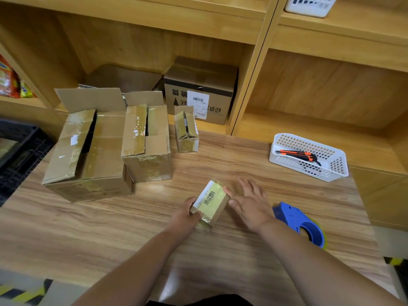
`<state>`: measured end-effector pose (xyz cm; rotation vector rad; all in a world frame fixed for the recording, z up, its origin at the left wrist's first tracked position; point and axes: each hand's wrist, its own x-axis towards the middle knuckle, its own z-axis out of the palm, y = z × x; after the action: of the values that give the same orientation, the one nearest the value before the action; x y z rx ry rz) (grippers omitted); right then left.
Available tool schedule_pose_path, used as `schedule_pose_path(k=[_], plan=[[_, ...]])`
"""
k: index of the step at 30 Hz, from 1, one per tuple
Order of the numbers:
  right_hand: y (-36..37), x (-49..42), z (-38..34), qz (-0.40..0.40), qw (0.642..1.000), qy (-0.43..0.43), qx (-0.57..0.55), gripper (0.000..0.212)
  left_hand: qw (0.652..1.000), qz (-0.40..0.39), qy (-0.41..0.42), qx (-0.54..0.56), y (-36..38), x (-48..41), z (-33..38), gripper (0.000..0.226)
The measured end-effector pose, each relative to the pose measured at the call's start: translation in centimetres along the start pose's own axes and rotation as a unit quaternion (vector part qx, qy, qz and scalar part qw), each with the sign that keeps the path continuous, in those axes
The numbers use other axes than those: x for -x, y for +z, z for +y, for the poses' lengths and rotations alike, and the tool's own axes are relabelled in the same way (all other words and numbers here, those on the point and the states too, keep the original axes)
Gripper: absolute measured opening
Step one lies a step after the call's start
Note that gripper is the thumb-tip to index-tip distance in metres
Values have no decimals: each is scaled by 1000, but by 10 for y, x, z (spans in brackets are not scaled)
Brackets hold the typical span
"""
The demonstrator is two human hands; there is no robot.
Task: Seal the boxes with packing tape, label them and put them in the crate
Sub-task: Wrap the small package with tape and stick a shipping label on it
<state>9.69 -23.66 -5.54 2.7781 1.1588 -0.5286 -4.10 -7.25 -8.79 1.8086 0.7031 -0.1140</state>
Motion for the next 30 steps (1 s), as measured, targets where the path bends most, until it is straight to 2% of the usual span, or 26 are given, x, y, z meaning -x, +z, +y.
schedule_pose_path(k=[2, 5, 9, 13, 17, 21, 25, 30], plan=[[-2, 0, -2, -18, 999, -16, 22, 49, 1000, 5, -6, -4, 0, -2, -2, 43], [1, 5, -19, -6, 998, -52, 41, 69, 1000, 11, -9, -4, 2, -4, -5, 42], [19, 4, -34, -31, 988, -127, 86, 51, 1000, 19, -1, -5, 4, -6, -6, 40], [21, -3, -27, -24, 986, -132, 98, 49, 1000, 15, -5, 1, 4, -7, -6, 39], [12, -12, -10, 26, 992, -111, 44, 74, 1000, 7, -10, 8, 4, -8, -5, 41], [4, -14, -9, 21, 996, -83, 17, 71, 1000, 5, -16, 6, 3, -10, -7, 41], [1, -13, -18, 8, 999, -48, 14, 79, 1000, 5, -11, 6, 2, -11, -5, 40], [16, -7, -37, -7, 985, -161, 61, 45, 1000, 16, 1, 10, 3, -12, -5, 32]])
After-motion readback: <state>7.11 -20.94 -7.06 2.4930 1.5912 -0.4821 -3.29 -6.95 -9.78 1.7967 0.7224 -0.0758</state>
